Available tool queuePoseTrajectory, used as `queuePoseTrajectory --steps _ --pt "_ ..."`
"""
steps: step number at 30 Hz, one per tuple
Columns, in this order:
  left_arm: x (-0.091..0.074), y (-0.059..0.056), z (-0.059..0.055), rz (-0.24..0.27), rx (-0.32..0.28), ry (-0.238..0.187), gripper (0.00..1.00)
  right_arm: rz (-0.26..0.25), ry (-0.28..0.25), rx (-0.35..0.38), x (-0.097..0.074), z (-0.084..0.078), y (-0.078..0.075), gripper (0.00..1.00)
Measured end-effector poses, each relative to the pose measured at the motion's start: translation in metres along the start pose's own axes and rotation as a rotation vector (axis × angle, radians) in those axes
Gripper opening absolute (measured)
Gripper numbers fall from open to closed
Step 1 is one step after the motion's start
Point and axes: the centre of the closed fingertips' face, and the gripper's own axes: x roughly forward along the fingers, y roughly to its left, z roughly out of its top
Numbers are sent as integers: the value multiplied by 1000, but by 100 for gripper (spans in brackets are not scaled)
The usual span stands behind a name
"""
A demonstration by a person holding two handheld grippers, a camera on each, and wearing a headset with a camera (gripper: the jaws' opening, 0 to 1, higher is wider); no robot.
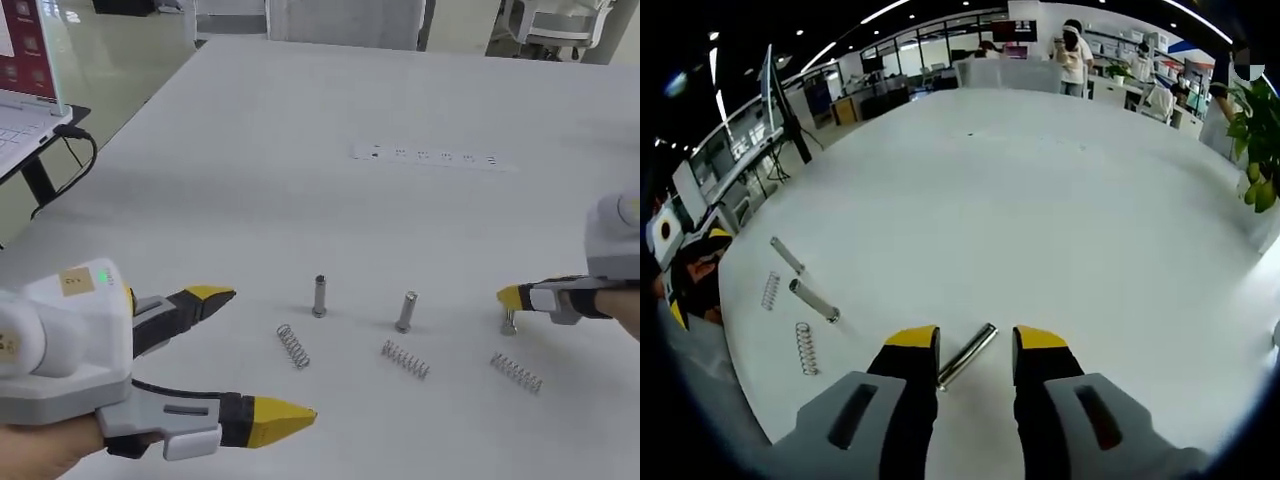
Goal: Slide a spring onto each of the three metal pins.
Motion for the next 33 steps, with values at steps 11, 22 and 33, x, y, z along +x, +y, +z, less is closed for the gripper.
queuePoseTrajectory --steps 11,22,33 --pt "1 1 -1 -2 -1 4 90 -21 47 41 7 -8 -4 22" --pt "3 2 -2 -6 -3 8 89 -19 71 68 11 -11 -2 18" --pt "1 4 -3 -2 -12 7 88 -10 92 46 22 -7 5 16"
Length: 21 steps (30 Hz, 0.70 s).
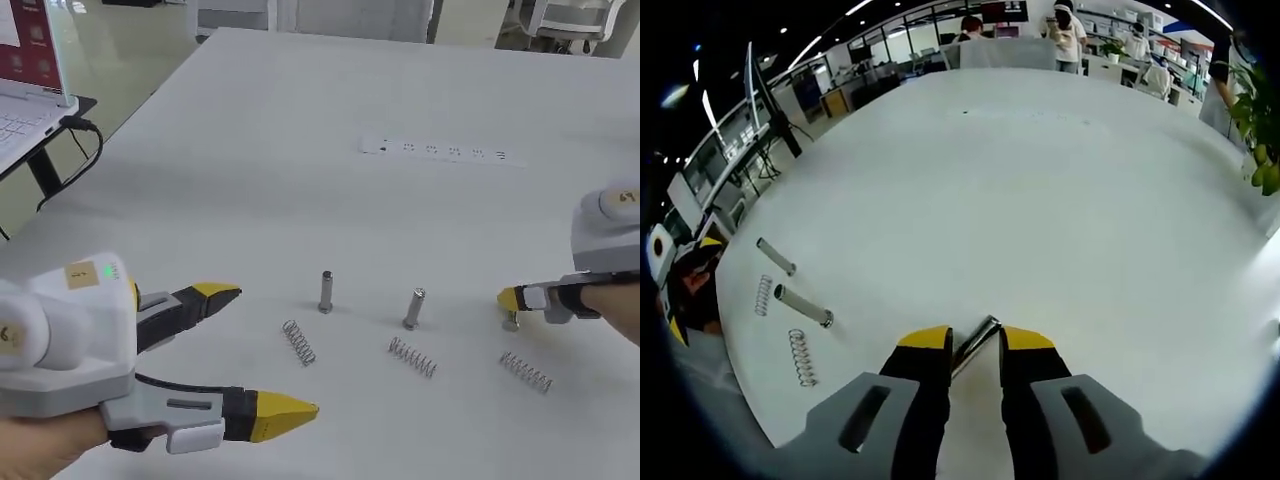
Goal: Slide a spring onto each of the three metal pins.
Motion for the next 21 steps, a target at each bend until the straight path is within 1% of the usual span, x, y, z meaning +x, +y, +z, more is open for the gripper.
queuePoseTrajectory --steps 8,14,18,21 --pt "-2 2 0 5 -4 -5 88 -13 15 -8 5 7 3 13" --pt "-3 3 -1 7 -9 -7 87 -15 33 -31 7 6 6 13" --pt "-2 3 -1 5 -11 -8 87 -19 41 -40 10 8 4 12" --pt "-2 4 -1 6 -12 -7 87 -25 48 -50 10 7 5 12"
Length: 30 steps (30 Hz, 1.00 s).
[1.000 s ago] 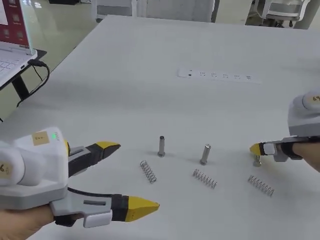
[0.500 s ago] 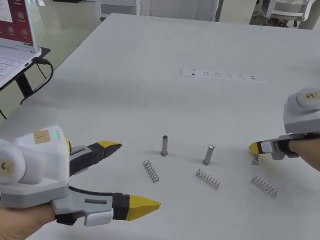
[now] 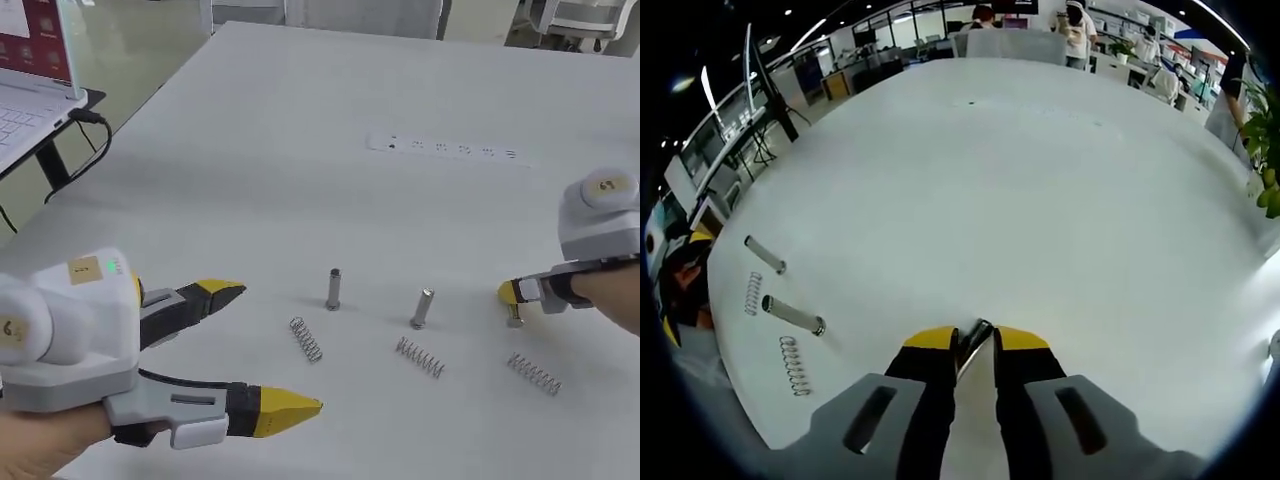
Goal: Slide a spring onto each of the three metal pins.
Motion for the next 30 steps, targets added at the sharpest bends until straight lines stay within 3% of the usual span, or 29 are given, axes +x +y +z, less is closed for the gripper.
queuePoseTrajectory --steps 30 --pt "-2 0 3 -1 -8 -16 86 -60 66 -35 0 -5 -3 6"
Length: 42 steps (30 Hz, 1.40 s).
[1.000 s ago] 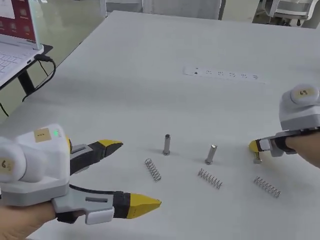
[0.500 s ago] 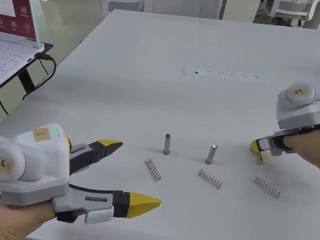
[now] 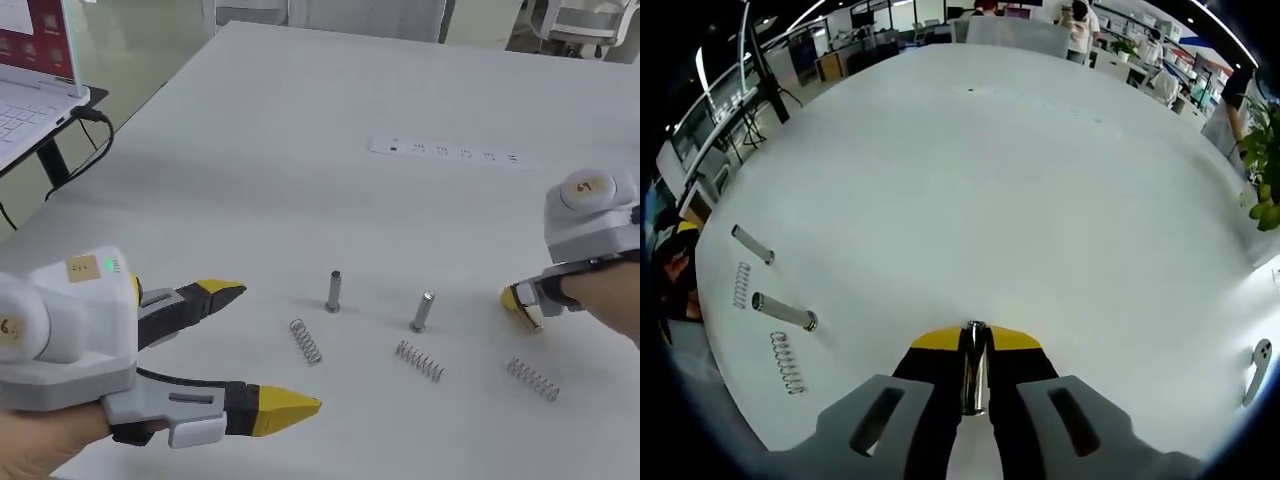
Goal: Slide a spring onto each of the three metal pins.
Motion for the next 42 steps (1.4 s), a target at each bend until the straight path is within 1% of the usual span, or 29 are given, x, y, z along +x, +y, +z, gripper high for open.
queuePoseTrajectory --steps 6,9,16,29,42 --pt "-2 2 0 4 -2 -5 86 7 6 13 -4 -3 5 5" --pt "-2 2 1 3 -1 -5 85 12 0 20 -9 -3 8 5" --pt "2 0 2 -6 2 -7 85 28 -36 39 -17 1 8 5" --pt "7 -6 5 -25 17 -6 85 29 -101 26 -33 4 6 5" --pt "7 -11 7 -33 26 -5 85 30 -138 18 -42 1 8 5"
